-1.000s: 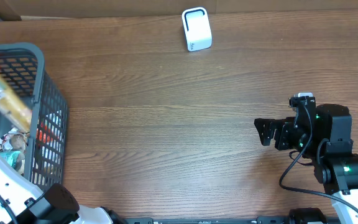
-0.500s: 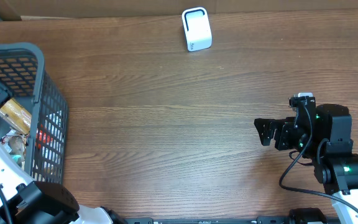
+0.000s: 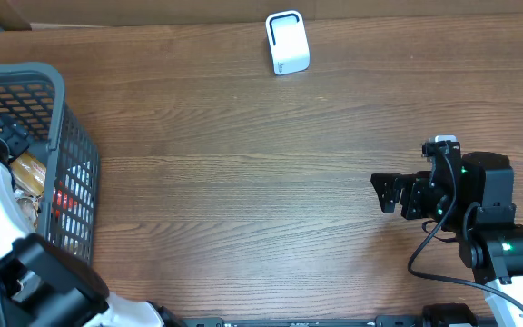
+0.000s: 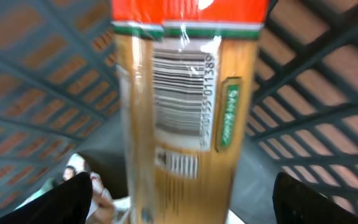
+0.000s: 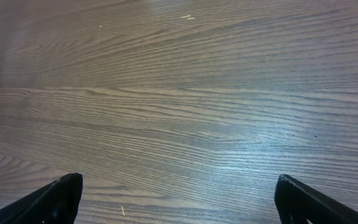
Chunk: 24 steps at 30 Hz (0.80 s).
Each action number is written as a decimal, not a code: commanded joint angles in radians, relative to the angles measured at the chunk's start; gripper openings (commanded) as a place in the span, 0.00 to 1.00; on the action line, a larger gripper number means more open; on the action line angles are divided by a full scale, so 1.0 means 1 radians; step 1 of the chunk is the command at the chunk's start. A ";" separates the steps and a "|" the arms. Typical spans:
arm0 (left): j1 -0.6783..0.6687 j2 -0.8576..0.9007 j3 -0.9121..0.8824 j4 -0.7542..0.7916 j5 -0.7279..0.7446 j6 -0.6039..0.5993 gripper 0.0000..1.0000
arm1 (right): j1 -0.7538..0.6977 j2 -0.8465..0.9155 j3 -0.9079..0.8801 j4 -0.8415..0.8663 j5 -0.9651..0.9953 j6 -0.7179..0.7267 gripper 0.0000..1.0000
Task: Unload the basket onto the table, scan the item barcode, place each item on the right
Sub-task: 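Carry the spaghetti package out and lay it on the table center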
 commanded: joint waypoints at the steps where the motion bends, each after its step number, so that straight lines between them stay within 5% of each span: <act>1: -0.005 0.087 -0.021 0.015 -0.006 0.042 0.84 | 0.002 -0.002 0.027 0.001 -0.004 0.004 1.00; 9: -0.005 0.185 -0.021 0.043 0.033 0.042 0.77 | 0.002 -0.002 0.027 0.002 -0.010 0.004 1.00; 11: -0.005 0.187 -0.021 0.047 0.033 0.042 0.55 | 0.002 -0.002 0.027 0.002 -0.010 0.004 1.00; 13: -0.005 0.182 -0.019 0.048 0.033 0.042 0.21 | 0.002 -0.002 0.027 0.002 -0.010 0.003 1.00; 15: -0.005 0.174 -0.016 0.047 0.035 0.041 0.04 | 0.002 -0.002 0.027 0.002 -0.010 0.004 1.00; 24: -0.006 0.050 0.041 -0.013 0.041 0.041 0.04 | 0.002 -0.002 0.027 0.002 -0.009 0.003 1.00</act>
